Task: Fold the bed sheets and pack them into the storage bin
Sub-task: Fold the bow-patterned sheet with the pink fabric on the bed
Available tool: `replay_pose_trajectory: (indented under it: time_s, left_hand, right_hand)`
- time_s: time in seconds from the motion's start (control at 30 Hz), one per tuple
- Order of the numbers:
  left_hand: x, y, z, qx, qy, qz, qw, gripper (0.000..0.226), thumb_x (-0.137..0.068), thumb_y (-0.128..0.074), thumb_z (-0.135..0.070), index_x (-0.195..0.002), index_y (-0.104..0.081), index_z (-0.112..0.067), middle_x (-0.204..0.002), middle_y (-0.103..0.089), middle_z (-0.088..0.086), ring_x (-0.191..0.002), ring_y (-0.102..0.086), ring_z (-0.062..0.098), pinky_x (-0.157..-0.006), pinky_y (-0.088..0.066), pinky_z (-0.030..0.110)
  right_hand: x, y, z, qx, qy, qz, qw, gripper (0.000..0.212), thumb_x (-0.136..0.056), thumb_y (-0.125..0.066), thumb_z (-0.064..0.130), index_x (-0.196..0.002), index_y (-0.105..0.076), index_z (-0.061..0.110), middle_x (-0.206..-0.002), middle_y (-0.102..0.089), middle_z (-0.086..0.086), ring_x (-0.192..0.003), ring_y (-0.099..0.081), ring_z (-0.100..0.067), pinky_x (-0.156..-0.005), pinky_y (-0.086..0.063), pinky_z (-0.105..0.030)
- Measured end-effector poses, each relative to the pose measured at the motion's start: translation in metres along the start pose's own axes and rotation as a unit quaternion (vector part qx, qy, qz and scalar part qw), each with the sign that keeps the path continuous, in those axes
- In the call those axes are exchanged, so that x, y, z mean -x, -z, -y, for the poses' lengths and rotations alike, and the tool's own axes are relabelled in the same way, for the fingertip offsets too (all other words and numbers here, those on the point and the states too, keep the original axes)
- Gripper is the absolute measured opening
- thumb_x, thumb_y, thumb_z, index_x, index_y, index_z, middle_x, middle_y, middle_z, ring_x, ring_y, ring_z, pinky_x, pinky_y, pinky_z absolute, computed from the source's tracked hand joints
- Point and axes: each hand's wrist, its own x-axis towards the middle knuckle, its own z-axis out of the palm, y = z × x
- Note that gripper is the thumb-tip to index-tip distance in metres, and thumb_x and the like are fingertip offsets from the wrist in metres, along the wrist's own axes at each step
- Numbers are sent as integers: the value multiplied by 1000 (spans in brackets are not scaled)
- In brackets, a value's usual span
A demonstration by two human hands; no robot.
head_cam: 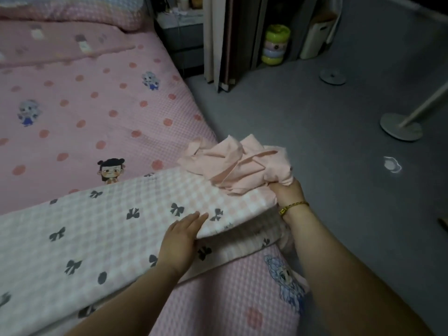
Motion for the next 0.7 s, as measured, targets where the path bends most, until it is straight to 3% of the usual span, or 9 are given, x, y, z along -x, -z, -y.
replay_pose_trajectory:
  time_s: [0.13, 0.27, 0.4, 0.47, 0.53, 0.57, 0.6, 0.63, 0.7]
  left_hand:
    - [-30, -14, -35, -18, -91, -2, 996, 63, -53, -57, 7, -112, -67, -11, -107, -69, 15, -91, -69, 30, -75, -54, 41]
    - [-49, -46, -56, -30, -77, 22, 996, 58, -69, -53, 8, -123, -60, -14, -122, -62, 14, -108, -62, 30, -91, -46, 44]
    - [-60, -72, -61, -85, -61, 51, 993, 54, -54, -56, -3, -106, -70, -11, -101, -71, 13, -85, -70, 29, -67, -55, 40]
    - [-70, -84, -71, -93, -59, 75, 991, 58, -50, -58, -2, -107, -69, -9, -102, -70, 15, -86, -70, 32, -67, -54, 43]
    - [-78, -95, -79, -92, -57, 103, 989, 54, -64, -55, -15, -117, -63, -11, -117, -64, 16, -100, -66, 33, -79, -51, 47]
    - [-82, -102, -82, -103, -36, 125, 986, 58, -77, -43, -37, -131, -51, -15, -135, -49, 13, -119, -54, 31, -95, -41, 52]
    - [-83, -106, -82, -118, -10, 175, 977, 83, -75, -19, -69, -142, -30, -23, -149, -23, 4, -138, -30, 24, -110, -20, 50]
    - [-82, -112, -82, -125, 9, 200, 972, 107, -56, 9, -87, -144, -7, -29, -149, 4, -5, -142, -2, 15, -114, 5, 44]
    - [-88, -123, -81, -126, 52, 180, 974, 112, -37, 33, -86, -135, 17, -35, -139, 29, -9, -132, 26, 8, -102, 31, 34]
  right_hand:
    - [-35, 45, -12, 27, -16, -37, 999, 33, -87, -58, 7, -119, -56, -1, -122, -58, -19, -101, -57, -24, -81, -44, -29]
    - [-65, 66, -36, 12, -54, -17, 998, 34, -87, -58, 5, -121, -55, -1, -122, -58, -18, -103, -58, -26, -81, -42, -25]
    - [-94, 74, -51, -22, -67, 31, 997, 36, -87, -58, 4, -123, -54, 1, -116, -59, -12, -95, -54, -16, -78, -42, -23]
    - [-113, 83, -60, -33, -65, 35, 997, 34, -88, -57, 5, -122, -54, 3, -117, -58, -11, -95, -55, -18, -74, -47, -25]
    - [-126, 91, -77, -36, -64, 34, 997, 34, -89, -56, 4, -123, -54, 4, -120, -58, -13, -100, -56, -21, -80, -48, -27]
    - [-132, 95, -93, -53, -77, 41, 995, 36, -89, -54, 3, -125, -52, 4, -122, -57, -15, -102, -55, -21, -82, -47, -29]
    - [-130, 98, -108, -85, -103, 49, 990, 37, -91, -53, 5, -128, -49, 6, -125, -55, -15, -103, -53, -21, -81, -47, -30]
    - [-127, 101, -126, -118, -145, 58, 981, 38, -93, -51, 10, -131, -45, 8, -126, -53, -13, -104, -52, -20, -77, -48, -31]
    - [-122, 107, -163, -154, -230, 53, 959, 43, -96, -43, 24, -137, -37, 14, -126, -49, -7, -108, -49, -22, -80, -45, -32]
